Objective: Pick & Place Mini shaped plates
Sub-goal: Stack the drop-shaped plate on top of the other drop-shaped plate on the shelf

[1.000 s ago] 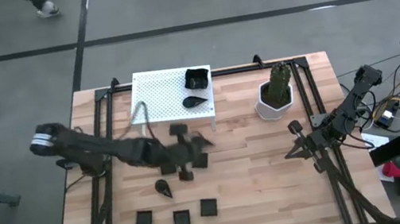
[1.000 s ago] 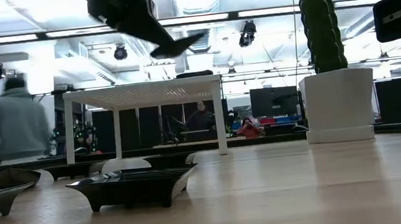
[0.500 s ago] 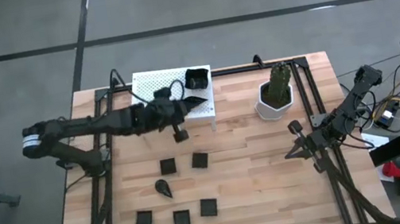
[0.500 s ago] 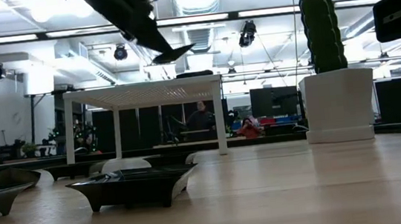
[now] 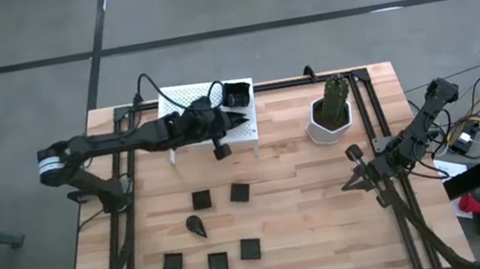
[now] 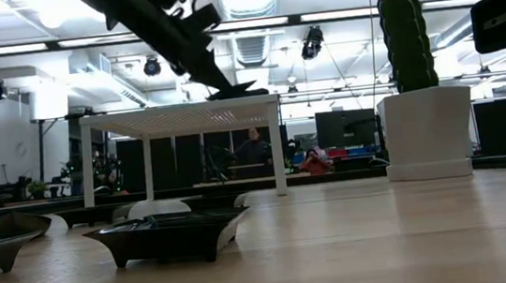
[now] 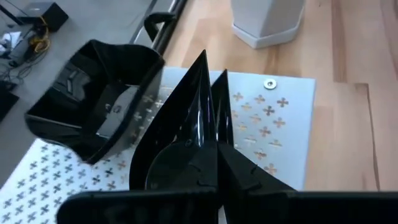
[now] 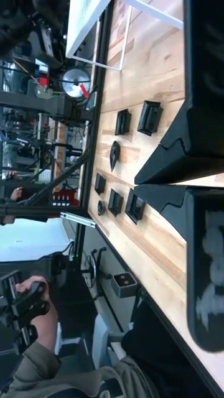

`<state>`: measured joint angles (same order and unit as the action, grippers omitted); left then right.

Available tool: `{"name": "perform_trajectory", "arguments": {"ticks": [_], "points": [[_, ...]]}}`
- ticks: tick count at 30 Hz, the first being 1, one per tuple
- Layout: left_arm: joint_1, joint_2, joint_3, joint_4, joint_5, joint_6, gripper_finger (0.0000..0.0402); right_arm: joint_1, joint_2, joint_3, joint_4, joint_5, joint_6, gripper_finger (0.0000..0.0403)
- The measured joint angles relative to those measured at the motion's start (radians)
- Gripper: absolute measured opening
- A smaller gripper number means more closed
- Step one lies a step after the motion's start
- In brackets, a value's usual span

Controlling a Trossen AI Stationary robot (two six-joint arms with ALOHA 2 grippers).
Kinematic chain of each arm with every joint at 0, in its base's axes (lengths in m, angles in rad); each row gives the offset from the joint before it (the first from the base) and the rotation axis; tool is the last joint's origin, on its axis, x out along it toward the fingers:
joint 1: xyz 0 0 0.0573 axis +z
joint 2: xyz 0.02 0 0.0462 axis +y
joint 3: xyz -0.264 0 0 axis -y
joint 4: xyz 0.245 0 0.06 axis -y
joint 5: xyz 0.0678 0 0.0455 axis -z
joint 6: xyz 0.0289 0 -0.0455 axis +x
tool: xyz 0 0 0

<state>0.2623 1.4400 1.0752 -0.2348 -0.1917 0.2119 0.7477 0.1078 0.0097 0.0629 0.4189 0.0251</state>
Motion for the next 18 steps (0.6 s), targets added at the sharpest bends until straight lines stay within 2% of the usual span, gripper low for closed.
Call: {"name": "perform_trajectory", "arguments": {"ticks": [18], "points": [[0.002,0.009,0.000,0.003,0.022,-0.002,0.0000,0.000,0.000,0.000,0.000,0.000,-0.001,0.0008]]}}
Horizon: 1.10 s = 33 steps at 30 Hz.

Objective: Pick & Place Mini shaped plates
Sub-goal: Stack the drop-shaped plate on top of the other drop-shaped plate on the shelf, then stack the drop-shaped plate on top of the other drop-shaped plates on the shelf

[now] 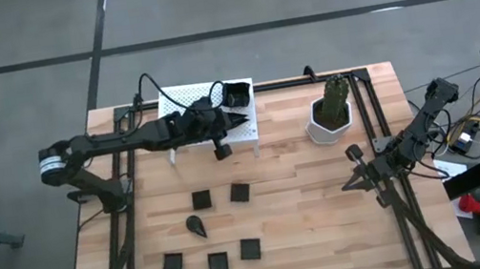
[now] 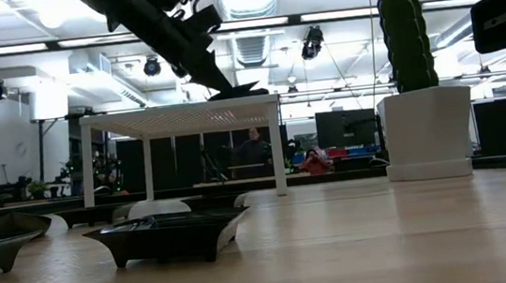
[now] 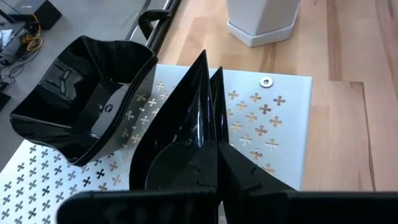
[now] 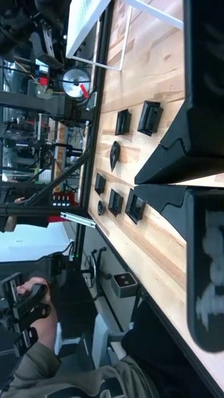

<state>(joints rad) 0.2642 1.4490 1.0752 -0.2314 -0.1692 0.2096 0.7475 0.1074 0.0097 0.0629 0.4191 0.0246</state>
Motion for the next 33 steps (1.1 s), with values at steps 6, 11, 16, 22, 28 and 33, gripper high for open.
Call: {"name": "perform_trajectory", "arguments": {"ticks": [6,11,16,22,28,33], "points": [[0.000,0.000,0.000,0.000,-0.005,0.007,0.0006,0.000,0.000,0.000,0.000,0.000,-0.001,0.0008],[-0.001,0.000,0.000,0.000,-0.005,0.007,0.0042,0.000,0.000,0.000,0.000,0.000,0.000,0.0008],[-0.007,-0.006,0.000,-0.003,-0.007,0.006,0.0080,0.000,0.000,0.000,0.000,0.000,0.000,0.0008],[-0.035,-0.053,0.000,-0.012,-0.007,-0.008,0.0098,0.000,0.000,0.000,0.000,0.000,0.000,0.0008],[-0.092,-0.094,0.000,-0.070,-0.005,-0.030,0.0099,0.000,0.000,0.000,0.000,0.000,-0.001,0.0008],[-0.175,-0.107,0.000,-0.164,-0.004,-0.088,0.0097,0.000,0.000,0.000,0.000,0.000,-0.001,0.0008]]}}
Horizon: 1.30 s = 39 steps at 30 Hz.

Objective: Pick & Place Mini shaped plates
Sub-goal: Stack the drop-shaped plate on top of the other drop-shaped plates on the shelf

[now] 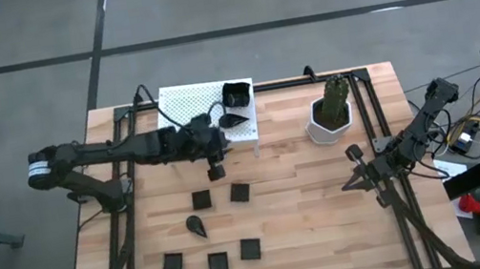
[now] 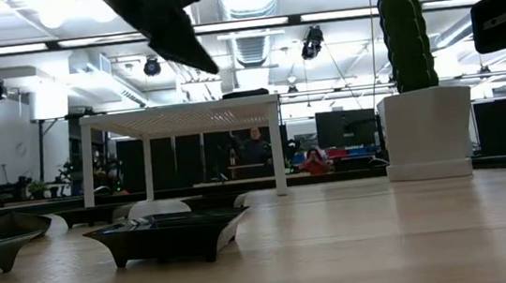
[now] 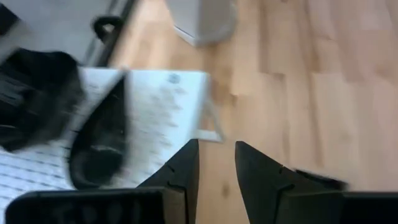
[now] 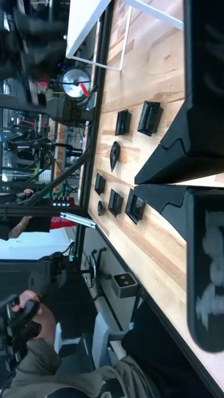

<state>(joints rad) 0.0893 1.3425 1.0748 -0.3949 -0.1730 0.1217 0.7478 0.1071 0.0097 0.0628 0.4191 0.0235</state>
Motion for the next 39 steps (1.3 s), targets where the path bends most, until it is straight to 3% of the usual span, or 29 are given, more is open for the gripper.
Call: {"name": "perform_trajectory", "arguments": {"ticks": [9,24,31,39], "points": [[-0.210,-0.001,-0.004,-0.203,0.001,-0.046,0.0096,0.000,0.000,0.000,0.000,0.000,0.000,0.0008],[-0.551,-0.003,-0.183,-0.274,-0.007,-0.302,0.0096,0.000,0.000,0.000,0.000,0.000,0.000,0.0008],[-0.656,-0.001,-0.276,-0.259,-0.018,-0.316,0.0096,0.000,0.000,0.000,0.000,0.000,0.002,0.0008],[-0.698,-0.001,-0.357,-0.133,-0.027,-0.372,0.0096,0.000,0.000,0.000,0.000,0.000,0.002,0.0008]]}}
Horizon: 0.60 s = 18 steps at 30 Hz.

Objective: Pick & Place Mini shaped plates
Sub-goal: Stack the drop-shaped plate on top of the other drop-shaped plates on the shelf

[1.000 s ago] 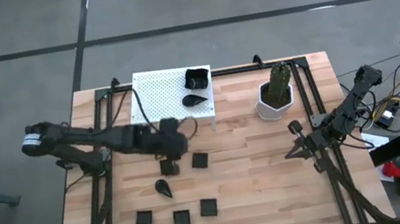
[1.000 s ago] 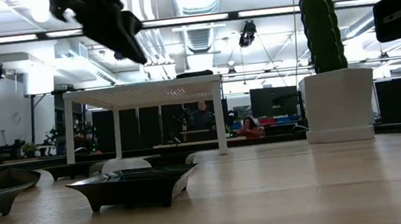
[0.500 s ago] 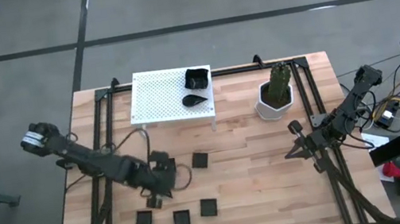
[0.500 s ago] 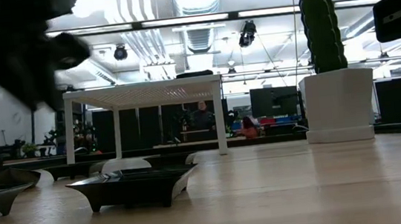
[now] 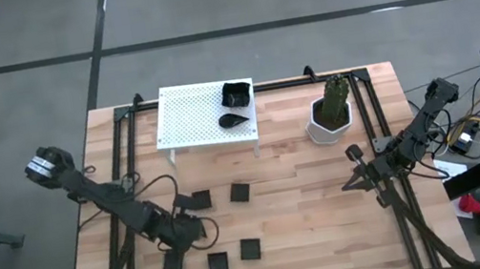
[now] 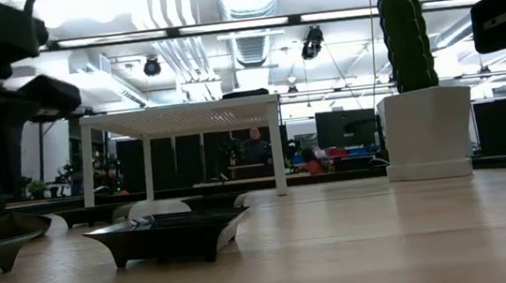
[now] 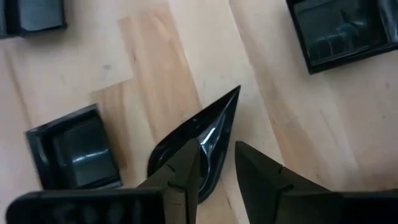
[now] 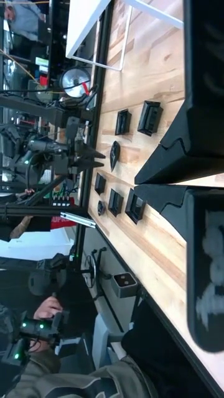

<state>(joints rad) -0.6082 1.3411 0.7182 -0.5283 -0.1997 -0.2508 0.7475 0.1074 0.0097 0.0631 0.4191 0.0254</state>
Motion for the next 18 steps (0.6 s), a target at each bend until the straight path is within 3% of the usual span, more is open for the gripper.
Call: {"name": "perform_trajectory", "arguments": {"ticks": [18], "points": [[-0.016,0.006,-0.070,0.111,-0.006,-0.042,0.0095,0.000,0.000,0.000,0.000,0.000,0.000,0.0008]]}}
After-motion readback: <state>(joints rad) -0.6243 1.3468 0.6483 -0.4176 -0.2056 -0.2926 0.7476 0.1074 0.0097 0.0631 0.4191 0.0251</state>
